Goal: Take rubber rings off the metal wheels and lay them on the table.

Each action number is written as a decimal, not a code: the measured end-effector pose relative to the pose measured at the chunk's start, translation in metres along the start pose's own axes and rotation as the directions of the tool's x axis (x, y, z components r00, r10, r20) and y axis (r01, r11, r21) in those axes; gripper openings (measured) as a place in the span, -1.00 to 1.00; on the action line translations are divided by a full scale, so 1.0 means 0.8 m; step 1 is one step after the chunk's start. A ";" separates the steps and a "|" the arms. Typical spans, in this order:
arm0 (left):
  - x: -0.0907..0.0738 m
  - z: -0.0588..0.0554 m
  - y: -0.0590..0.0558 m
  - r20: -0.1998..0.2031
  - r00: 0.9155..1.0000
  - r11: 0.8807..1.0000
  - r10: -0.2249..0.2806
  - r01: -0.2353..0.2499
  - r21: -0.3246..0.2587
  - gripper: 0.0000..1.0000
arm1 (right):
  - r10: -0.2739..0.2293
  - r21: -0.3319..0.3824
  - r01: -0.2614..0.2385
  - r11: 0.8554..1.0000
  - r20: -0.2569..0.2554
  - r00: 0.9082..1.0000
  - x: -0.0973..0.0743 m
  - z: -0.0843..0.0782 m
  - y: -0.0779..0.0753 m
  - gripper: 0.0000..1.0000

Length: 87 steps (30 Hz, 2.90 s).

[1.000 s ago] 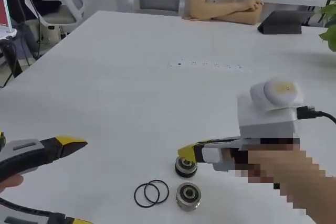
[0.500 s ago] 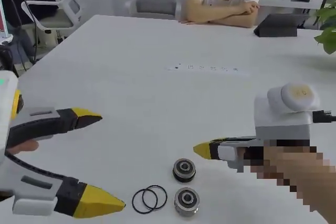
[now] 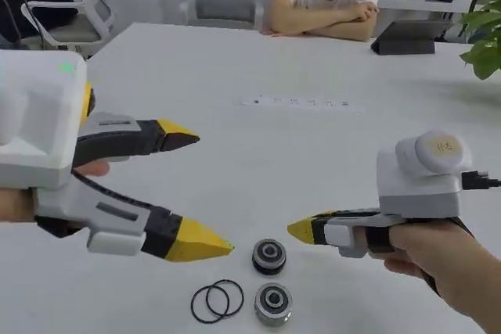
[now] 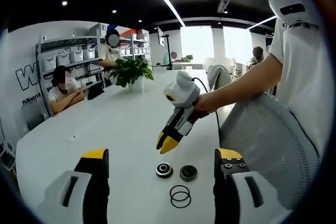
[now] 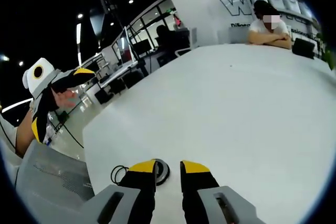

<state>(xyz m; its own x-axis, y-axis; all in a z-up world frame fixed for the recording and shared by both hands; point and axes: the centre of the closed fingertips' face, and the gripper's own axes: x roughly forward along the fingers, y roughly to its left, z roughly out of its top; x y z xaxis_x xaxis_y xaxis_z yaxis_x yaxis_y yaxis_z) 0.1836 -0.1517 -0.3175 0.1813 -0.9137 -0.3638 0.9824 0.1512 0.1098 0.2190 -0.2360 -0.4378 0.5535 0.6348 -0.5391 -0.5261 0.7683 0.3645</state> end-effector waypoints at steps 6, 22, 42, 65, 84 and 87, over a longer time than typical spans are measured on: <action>0.023 0.001 0.014 -0.028 1.000 1.000 0.014 -0.013 0.028 0.46 | -0.012 -0.024 0.011 1.000 -0.025 1.000 0.002 -0.008 -0.004 -0.70; 0.082 0.006 0.047 -0.033 0.998 0.998 0.047 -0.045 0.051 0.06 | -0.022 -0.148 0.010 0.989 -0.078 0.997 0.006 -0.023 -0.006 -0.68; 0.115 -0.086 0.017 -0.077 0.997 0.999 0.029 -0.032 -0.028 -0.47 | -0.001 -0.294 -0.056 0.954 -0.188 0.982 0.018 -0.054 0.009 -0.66; 0.137 -0.131 0.001 -0.169 0.986 0.998 0.004 -0.013 -0.054 -0.74 | 0.003 -0.347 -0.068 0.935 -0.184 0.983 0.030 -0.058 0.020 -0.54; 0.138 -0.136 -0.003 -0.186 0.983 0.997 0.003 -0.018 -0.077 -0.85 | 0.008 -0.381 -0.070 0.922 -0.163 0.987 0.033 -0.053 0.021 -0.60; 0.139 -0.137 -0.003 -0.187 0.982 0.996 0.001 -0.017 -0.083 -0.85 | 0.008 -0.428 -0.086 0.900 -0.179 0.984 0.031 -0.054 0.020 -0.64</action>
<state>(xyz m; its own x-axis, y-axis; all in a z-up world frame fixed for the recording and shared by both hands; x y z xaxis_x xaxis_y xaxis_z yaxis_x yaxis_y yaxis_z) 0.2061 -0.2120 -0.4597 0.1879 -0.8265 -0.5306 0.9794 0.1980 0.0385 0.1965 -0.2115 -0.4782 0.4243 0.6162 -0.6636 -0.7968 0.6022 0.0496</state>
